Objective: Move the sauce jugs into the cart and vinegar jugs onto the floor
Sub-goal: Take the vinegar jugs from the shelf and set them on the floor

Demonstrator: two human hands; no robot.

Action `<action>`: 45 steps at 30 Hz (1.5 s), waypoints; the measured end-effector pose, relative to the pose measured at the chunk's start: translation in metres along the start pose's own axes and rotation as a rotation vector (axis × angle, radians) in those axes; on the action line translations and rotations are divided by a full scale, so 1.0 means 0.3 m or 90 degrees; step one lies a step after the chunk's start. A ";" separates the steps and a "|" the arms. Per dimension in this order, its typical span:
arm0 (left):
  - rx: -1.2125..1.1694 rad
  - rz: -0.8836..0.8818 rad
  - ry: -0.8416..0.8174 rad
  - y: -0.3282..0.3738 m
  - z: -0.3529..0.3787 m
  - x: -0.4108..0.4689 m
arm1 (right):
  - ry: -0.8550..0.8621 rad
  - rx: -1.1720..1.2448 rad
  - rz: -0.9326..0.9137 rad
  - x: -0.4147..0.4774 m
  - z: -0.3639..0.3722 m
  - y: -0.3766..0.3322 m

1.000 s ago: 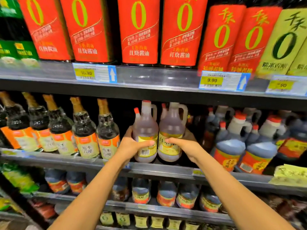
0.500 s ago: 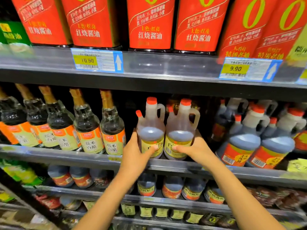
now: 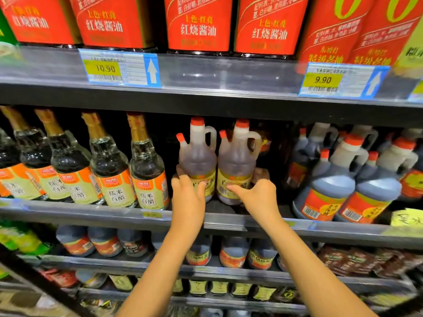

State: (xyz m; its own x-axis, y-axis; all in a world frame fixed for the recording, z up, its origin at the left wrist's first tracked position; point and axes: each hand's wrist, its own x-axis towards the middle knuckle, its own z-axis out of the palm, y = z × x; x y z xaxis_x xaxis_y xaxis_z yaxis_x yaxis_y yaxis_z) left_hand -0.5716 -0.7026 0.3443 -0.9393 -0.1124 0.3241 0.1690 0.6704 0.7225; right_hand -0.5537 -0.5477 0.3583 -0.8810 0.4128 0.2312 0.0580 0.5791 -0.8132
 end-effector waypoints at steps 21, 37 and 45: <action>-0.181 -0.114 0.019 0.016 0.099 0.309 | 0.089 0.091 0.014 0.272 0.246 -0.033; -0.239 -0.124 -0.026 -0.068 0.182 0.422 | 0.056 0.037 0.046 0.383 0.305 -0.039; -0.143 -0.231 -0.088 -0.022 0.155 0.416 | 0.000 -0.010 0.112 0.379 0.296 -0.035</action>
State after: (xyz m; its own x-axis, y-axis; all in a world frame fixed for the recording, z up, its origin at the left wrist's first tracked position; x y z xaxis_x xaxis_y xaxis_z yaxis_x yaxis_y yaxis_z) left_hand -0.7039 -0.6868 0.3516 -0.9783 -0.2017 -0.0482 -0.1324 0.4287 0.8937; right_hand -0.6961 -0.5693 0.3456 -0.8565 0.5091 0.0854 0.2194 0.5088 -0.8324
